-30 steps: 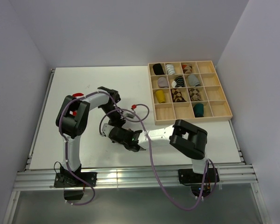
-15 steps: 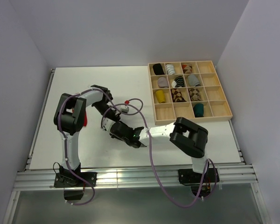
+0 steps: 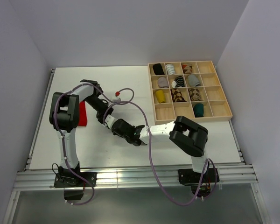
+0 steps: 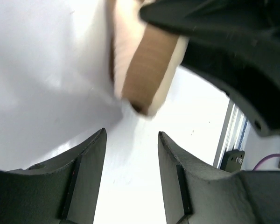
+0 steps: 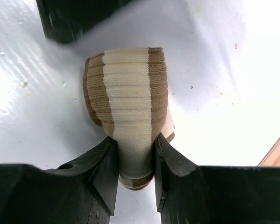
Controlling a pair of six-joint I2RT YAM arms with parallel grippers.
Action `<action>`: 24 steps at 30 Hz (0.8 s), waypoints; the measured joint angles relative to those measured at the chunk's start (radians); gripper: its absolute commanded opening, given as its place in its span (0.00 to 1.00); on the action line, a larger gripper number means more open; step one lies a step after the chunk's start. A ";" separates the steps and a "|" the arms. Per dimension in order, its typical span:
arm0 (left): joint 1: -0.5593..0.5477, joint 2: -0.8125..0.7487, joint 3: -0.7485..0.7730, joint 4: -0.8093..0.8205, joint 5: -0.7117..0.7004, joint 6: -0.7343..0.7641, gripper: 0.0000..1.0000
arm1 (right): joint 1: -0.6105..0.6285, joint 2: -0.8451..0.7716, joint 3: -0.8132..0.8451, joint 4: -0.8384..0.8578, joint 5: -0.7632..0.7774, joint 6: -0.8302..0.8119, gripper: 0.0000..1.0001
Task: Roll the socks
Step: Pick up the sock at the center of the board.
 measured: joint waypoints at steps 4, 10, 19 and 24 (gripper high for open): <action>0.034 0.002 0.029 -0.015 -0.006 -0.018 0.50 | -0.002 0.004 0.000 0.002 0.014 0.002 0.00; 0.083 0.028 0.143 -0.024 -0.002 -0.082 0.48 | -0.005 0.005 0.001 -0.002 0.005 0.019 0.00; 0.221 0.017 0.305 0.081 0.038 -0.325 0.47 | -0.076 -0.005 0.029 -0.054 -0.076 0.109 0.00; 0.233 -0.046 0.304 0.174 0.036 -0.477 0.47 | -0.124 -0.015 0.039 -0.090 -0.114 0.159 0.00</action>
